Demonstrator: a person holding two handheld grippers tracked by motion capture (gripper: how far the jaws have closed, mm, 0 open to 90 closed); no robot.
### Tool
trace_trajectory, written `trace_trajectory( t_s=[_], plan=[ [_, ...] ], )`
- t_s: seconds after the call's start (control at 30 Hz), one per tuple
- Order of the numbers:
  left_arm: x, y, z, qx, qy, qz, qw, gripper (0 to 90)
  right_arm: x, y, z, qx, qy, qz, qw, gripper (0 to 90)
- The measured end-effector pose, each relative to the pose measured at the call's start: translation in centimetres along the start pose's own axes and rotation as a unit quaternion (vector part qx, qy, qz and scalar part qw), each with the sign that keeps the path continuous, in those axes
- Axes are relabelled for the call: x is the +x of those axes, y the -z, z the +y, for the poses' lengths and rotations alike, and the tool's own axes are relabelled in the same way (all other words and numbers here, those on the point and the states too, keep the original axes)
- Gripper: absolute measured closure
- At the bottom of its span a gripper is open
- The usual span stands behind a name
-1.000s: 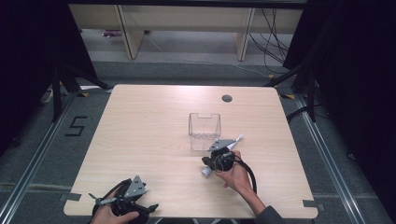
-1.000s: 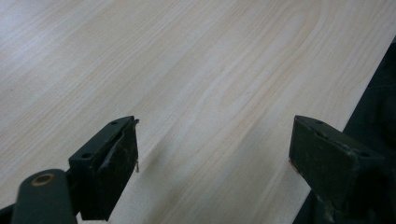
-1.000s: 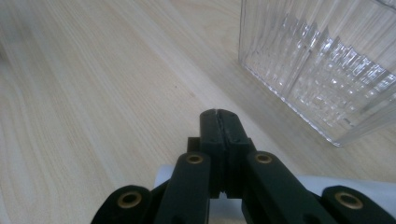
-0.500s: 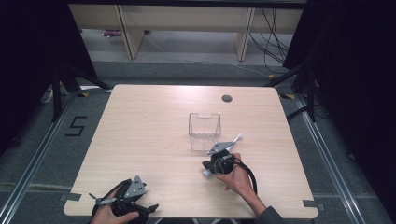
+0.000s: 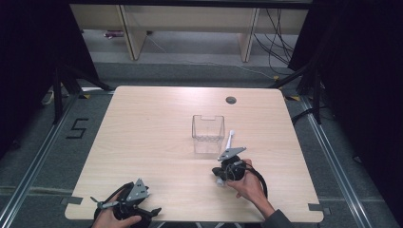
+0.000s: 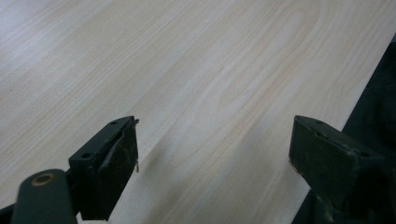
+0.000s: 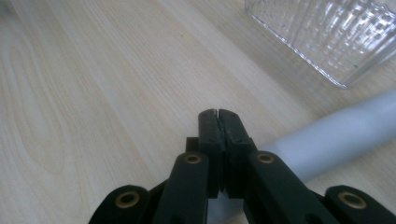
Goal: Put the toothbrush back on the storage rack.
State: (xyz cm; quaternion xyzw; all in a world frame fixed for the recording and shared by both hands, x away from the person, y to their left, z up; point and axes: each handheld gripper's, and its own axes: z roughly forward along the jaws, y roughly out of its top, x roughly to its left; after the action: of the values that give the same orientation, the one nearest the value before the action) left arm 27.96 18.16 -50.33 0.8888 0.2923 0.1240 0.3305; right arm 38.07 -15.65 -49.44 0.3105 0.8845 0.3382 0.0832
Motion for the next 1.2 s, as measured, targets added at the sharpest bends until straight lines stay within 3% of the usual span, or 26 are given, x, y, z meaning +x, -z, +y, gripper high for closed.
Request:
trace_trajectory(
  t_s=[0.03,0.13,0.3,0.4,0.47,0.67,1.03,1.1,1.17,1.2],
  plan=[
    [-0.1,0.0,0.0,-0.001,0.007,0.001,1.0000,15.0,0.0,0.3,0.0,0.012,-0.011,0.007,0.9998,88.4],
    [-0.1,0.0,0.0,-0.001,0.005,0.001,1.0000,15.0,-0.2,0.5,-0.4,0.009,-0.014,0.012,0.9998,88.2],
    [0.0,0.0,0.0,0.000,0.000,0.000,1.0000,15.0,-0.4,0.9,-0.8,0.009,-0.009,0.002,0.9999,88.0],
    [-0.1,0.0,0.0,-0.001,0.005,0.001,1.0000,15.0,-0.4,1.6,-1.1,0.012,-0.026,0.005,0.9996,87.8],
    [0.0,0.0,0.0,0.000,-0.001,-0.001,1.0000,15.0,-0.5,1.6,-1.4,0.003,-0.026,0.001,0.9997,87.7],
    [0.0,0.0,0.0,0.000,0.001,0.000,1.0000,15.0,-0.9,2.1,-1.7,0.008,-0.031,0.005,0.9995,87.7],
    [0.0,0.0,0.0,0.001,0.001,-0.001,1.0000,15.0,-2.3,3.8,-2.9,0.006,-0.041,-0.021,0.9989,87.8],
    [0.0,0.0,0.0,0.001,-0.001,-0.001,1.0000,15.0,-2.9,4.2,-3.5,-0.008,-0.054,-0.021,0.9983,87.9],
    [0.0,0.0,0.0,0.002,-0.002,-0.001,1.0000,15.0,-3.3,4.8,-3.7,0.001,-0.071,-0.017,0.9973,88.0],
    [0.0,0.0,0.0,0.001,-0.001,-0.001,1.0000,15.0,-3.6,4.8,-3.9,-0.003,-0.067,-0.023,0.9975,88.0]
  ],
)
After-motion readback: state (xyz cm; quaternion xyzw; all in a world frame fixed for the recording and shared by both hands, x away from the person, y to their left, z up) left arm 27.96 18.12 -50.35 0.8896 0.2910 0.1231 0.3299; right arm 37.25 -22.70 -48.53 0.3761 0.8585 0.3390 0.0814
